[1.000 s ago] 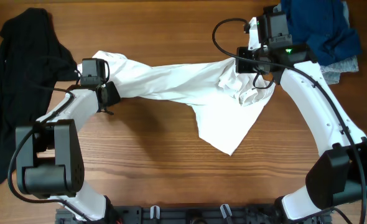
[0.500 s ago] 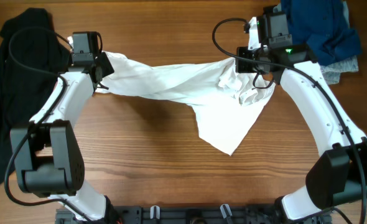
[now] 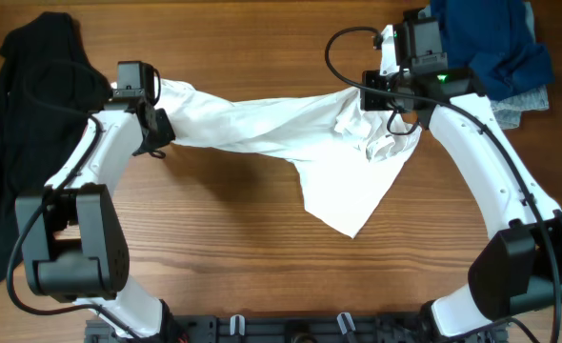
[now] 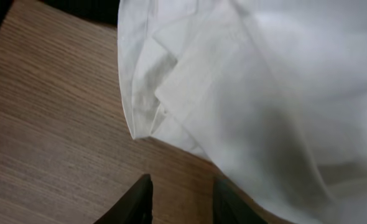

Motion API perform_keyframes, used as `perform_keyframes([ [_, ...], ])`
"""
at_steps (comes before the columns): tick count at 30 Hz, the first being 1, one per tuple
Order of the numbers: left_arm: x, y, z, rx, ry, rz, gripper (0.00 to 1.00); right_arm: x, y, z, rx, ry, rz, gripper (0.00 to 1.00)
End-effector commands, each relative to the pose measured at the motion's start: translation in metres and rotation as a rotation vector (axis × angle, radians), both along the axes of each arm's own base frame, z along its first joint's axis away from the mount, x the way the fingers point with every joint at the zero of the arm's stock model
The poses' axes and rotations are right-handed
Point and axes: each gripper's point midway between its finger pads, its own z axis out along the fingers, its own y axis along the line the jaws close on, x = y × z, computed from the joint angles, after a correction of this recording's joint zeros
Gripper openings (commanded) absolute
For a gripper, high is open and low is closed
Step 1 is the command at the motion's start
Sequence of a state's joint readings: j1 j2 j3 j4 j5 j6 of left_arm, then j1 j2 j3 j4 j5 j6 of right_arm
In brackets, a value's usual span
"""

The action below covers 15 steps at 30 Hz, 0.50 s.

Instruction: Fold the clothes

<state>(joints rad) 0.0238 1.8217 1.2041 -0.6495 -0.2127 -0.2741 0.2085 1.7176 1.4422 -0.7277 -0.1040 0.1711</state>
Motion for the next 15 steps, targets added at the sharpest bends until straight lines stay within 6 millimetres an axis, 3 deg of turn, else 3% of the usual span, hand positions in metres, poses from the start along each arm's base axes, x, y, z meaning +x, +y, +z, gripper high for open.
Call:
perform_keyframes([
  [1, 0.002, 0.005, -0.018, 0.012, 0.012, 0.003, 0.30, -0.001, 0.002, -0.009, -0.003, 0.017, 0.014, 0.04],
  [5, -0.001, 0.004, -0.034, 0.006, 0.053, 0.001, 0.27, -0.001, 0.002, -0.009, -0.003, 0.016, 0.014, 0.04],
  [9, -0.002, 0.005, -0.038, 0.008, 0.060, 0.002, 0.26, -0.001, 0.002, -0.009, -0.003, 0.017, 0.014, 0.04],
  [15, 0.022, 0.007, -0.030, 0.019, -0.045, 0.005, 0.33, -0.001, 0.001, -0.009, -0.004, 0.016, 0.014, 0.04],
])
